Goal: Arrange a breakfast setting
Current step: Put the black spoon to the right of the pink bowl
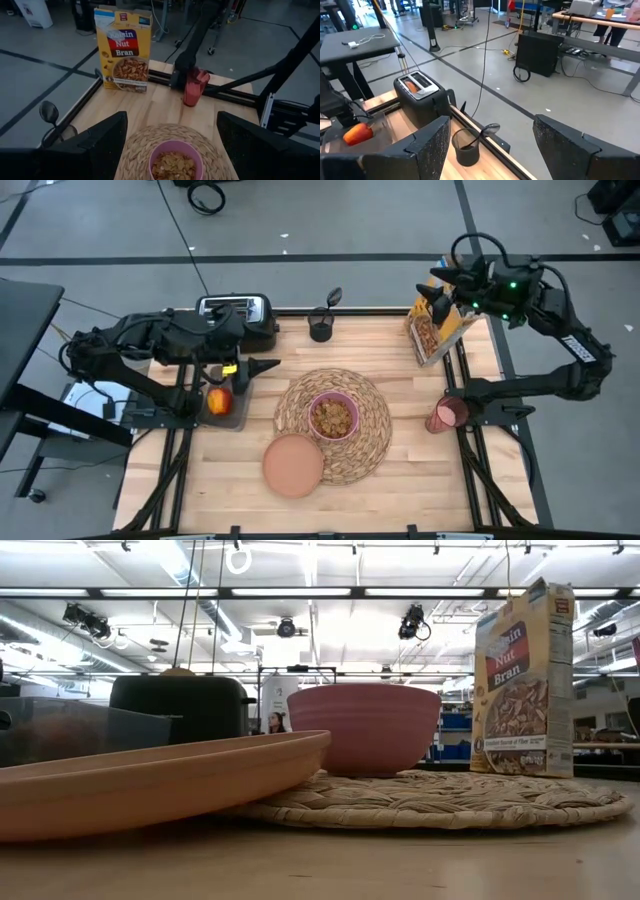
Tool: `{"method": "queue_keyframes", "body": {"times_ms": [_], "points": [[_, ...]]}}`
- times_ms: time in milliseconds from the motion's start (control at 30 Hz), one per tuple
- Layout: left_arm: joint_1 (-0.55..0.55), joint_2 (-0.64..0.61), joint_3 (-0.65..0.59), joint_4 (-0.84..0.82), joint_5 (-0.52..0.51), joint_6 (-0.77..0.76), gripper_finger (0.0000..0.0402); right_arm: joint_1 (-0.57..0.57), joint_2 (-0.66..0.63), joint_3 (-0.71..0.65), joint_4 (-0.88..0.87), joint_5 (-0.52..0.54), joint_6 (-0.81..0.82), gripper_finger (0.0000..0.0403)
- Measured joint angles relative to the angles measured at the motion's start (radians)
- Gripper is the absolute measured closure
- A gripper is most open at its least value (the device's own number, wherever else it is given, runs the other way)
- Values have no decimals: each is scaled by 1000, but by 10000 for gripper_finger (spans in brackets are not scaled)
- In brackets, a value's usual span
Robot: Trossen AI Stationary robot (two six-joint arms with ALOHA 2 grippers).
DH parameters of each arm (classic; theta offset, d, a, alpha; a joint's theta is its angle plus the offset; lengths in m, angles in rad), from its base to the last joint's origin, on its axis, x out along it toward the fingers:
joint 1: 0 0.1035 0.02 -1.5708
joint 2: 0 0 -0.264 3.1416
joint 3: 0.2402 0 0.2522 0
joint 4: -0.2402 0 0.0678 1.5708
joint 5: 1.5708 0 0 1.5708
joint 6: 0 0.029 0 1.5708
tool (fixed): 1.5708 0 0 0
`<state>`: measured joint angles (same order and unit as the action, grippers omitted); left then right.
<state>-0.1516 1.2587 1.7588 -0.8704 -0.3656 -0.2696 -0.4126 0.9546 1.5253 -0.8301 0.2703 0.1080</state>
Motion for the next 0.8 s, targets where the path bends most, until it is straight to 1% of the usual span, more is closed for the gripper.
{"method": "queue_keyframes", "body": {"times_ms": [167, 333, 500, 667, 800], "points": [[5, 0, 0, 5, -17, 25, 88, 20, 17, 0, 1, -10, -12, 116], [37, 1, 0, 13, -82, 19, 88, 113, 55, -1, 79, -36, -23, 116], [81, 33, -1, 13, -71, 23, 88, 241, 112, 2, 206, -36, -22, 116], [120, 50, 0, 31, -34, 63, 88, 375, 220, 54, 269, -31, -7, 116], [143, 50, -1, 29, -31, 82, 88, 438, 315, 92, 310, 2, -3, 116]]}}
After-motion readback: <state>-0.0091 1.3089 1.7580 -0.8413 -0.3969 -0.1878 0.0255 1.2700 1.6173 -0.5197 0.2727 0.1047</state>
